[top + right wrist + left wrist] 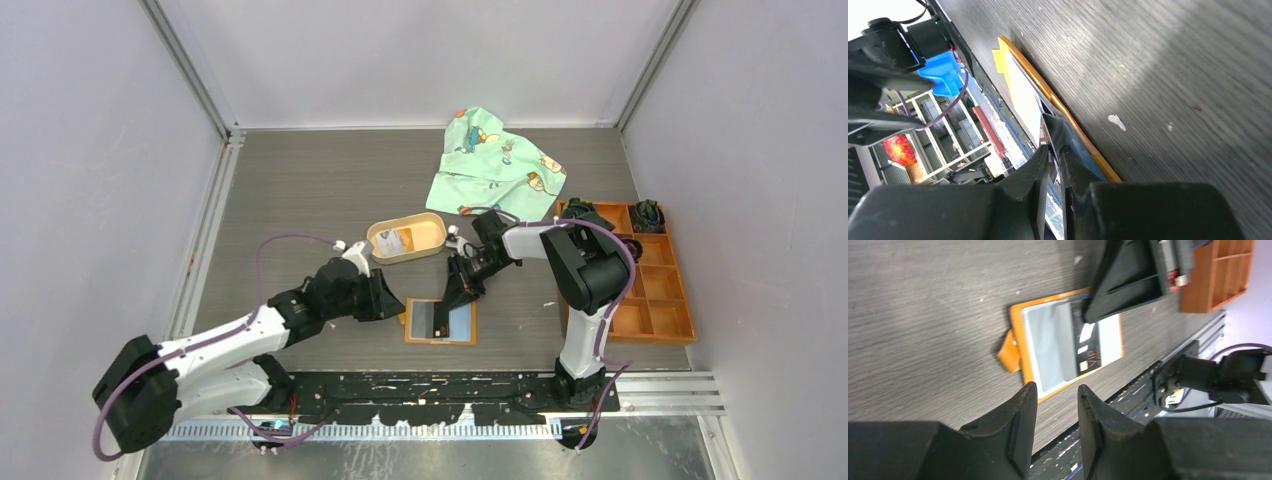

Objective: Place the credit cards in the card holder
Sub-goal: Insert the credit card into the card holder.

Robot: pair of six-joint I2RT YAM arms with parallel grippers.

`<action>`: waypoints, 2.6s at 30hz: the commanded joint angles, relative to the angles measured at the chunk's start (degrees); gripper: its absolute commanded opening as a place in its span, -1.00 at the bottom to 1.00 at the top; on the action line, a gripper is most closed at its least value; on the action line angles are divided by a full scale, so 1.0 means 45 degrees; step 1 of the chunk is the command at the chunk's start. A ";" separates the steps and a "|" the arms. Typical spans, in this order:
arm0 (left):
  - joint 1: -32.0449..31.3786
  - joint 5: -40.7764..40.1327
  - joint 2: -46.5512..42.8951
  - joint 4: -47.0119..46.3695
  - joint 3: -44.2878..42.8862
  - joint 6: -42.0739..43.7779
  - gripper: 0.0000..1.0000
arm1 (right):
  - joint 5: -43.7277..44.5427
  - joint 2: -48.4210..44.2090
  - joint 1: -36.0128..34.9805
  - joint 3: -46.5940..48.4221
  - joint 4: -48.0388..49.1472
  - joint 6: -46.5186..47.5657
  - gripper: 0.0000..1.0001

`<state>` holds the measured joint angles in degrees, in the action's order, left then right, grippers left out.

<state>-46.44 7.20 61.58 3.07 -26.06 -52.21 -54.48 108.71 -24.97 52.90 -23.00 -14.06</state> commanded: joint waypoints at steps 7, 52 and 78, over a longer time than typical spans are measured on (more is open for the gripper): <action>-0.3047 -0.2111 0.0725 -0.1536 -0.1914 0.0470 -0.36 | 0.0182 0.0023 -0.0071 0.0138 0.0209 0.0093 -0.59; -0.6063 -0.7928 0.9495 0.5557 -0.9382 -0.1177 -0.42 | 0.0251 0.0179 -0.0076 0.0395 -0.0318 0.0537 -0.51; -0.6032 -0.7607 0.6255 0.4726 -0.7723 0.0400 -0.36 | 0.0434 -0.1287 -0.0076 0.1441 -0.2145 0.2669 -0.03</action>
<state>-73.49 -28.75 96.49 27.86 -62.65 -55.99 -53.23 107.33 -25.19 56.53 -29.67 -6.50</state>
